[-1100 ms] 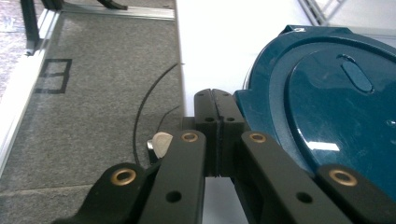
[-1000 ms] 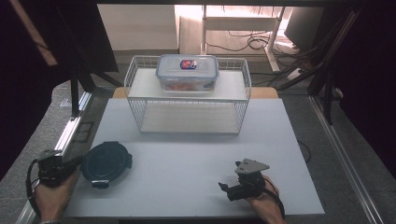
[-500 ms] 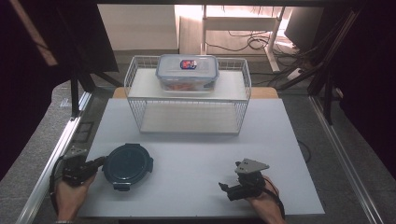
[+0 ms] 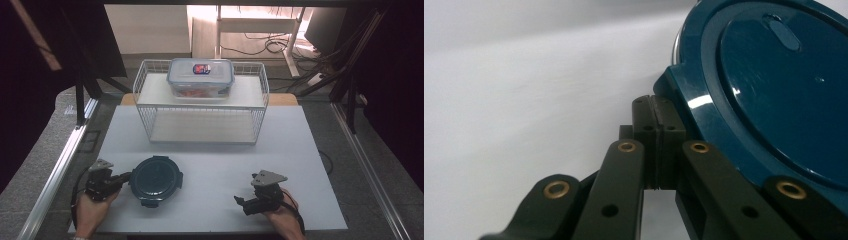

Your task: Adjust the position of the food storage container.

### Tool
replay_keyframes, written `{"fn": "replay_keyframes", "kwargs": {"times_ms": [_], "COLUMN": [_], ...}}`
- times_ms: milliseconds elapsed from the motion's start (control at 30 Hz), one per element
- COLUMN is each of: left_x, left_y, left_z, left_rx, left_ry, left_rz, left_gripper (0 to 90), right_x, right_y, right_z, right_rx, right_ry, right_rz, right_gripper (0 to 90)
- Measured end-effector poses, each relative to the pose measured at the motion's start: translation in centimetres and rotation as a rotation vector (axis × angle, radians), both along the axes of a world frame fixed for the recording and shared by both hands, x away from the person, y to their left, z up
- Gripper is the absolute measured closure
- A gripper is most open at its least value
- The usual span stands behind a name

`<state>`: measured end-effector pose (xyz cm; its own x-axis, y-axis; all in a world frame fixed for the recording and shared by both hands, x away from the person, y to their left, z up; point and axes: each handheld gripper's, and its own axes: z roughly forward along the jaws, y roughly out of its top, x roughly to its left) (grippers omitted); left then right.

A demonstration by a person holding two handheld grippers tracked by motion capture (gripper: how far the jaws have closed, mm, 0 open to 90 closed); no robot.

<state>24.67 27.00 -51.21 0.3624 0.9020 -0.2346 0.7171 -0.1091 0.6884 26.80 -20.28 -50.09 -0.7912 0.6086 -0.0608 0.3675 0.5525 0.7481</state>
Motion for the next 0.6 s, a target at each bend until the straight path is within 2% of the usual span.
{"fn": "replay_keyframes", "kwargs": {"times_ms": [133, 233, 600], "left_x": [0.2, 0.3, 0.2], "left_y": [-1.7, -3.0, -6.2], "left_z": [0.1, 0.1, 0.3], "left_rx": [0.001, -0.001, -0.011], "left_ry": [0.001, 0.002, 0.013], "left_rz": [-0.028, -0.067, -0.150], "left_gripper": [90.0, 90.0, 90.0], "right_x": [0.0, 0.1, 0.2], "right_y": [0.0, 0.0, -0.2], "right_z": [0.0, 0.0, -0.1], "right_rx": [0.001, 0.001, 0.006], "right_ry": [0.001, 0.001, 0.004], "right_rz": [-0.001, -0.004, -0.009], "right_gripper": [4.0, 4.0, 4.0]}}
